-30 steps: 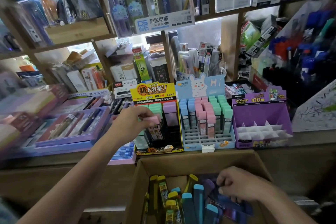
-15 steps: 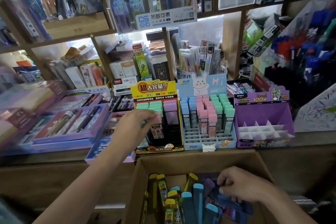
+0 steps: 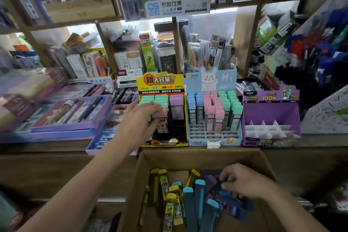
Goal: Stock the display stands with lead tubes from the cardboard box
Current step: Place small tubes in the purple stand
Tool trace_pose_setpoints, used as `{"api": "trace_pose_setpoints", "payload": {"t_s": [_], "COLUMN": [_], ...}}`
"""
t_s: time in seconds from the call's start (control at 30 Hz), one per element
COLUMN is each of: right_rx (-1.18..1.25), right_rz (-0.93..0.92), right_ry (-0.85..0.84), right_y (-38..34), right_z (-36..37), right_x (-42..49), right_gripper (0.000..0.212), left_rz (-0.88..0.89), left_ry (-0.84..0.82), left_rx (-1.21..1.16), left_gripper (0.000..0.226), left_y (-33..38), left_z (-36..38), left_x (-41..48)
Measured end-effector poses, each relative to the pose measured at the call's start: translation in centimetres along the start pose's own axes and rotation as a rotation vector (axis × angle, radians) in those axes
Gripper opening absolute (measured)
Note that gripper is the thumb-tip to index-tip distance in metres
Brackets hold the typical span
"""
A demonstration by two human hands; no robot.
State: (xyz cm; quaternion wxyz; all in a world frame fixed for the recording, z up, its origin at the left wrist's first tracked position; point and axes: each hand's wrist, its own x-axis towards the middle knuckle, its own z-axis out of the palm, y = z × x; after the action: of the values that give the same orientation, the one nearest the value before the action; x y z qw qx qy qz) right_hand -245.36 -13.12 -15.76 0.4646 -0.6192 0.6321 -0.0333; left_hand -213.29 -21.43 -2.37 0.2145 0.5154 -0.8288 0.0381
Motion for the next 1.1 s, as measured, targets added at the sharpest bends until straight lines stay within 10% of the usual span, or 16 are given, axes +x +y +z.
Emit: {"api": "trace_pose_setpoints", "payload": {"t_s": [0.33, 0.73, 1.1], "right_rx": [0.030, -0.098, -0.026], "right_rz": [-0.081, 0.185, 0.135], "right_ry": [0.144, -0.026, 0.198], "right_y": [-2.5, -3.6, -4.8], "right_z": [0.6, 5.8, 8.9], "right_x": [-2.9, -4.9, -3.8], "right_gripper": [0.016, 0.029, 0.051], "left_rz": [-0.091, -0.606, -0.607], "left_ry": [0.176, -0.773, -0.757], "left_rx": [-0.229, -0.453, -0.441], "left_gripper": [0.029, 0.066, 0.070], "left_y": [5.1, 9.2, 9.5], "left_z": [-0.6, 7.1, 10.2], "left_x": [-6.1, -14.4, -15.0]}}
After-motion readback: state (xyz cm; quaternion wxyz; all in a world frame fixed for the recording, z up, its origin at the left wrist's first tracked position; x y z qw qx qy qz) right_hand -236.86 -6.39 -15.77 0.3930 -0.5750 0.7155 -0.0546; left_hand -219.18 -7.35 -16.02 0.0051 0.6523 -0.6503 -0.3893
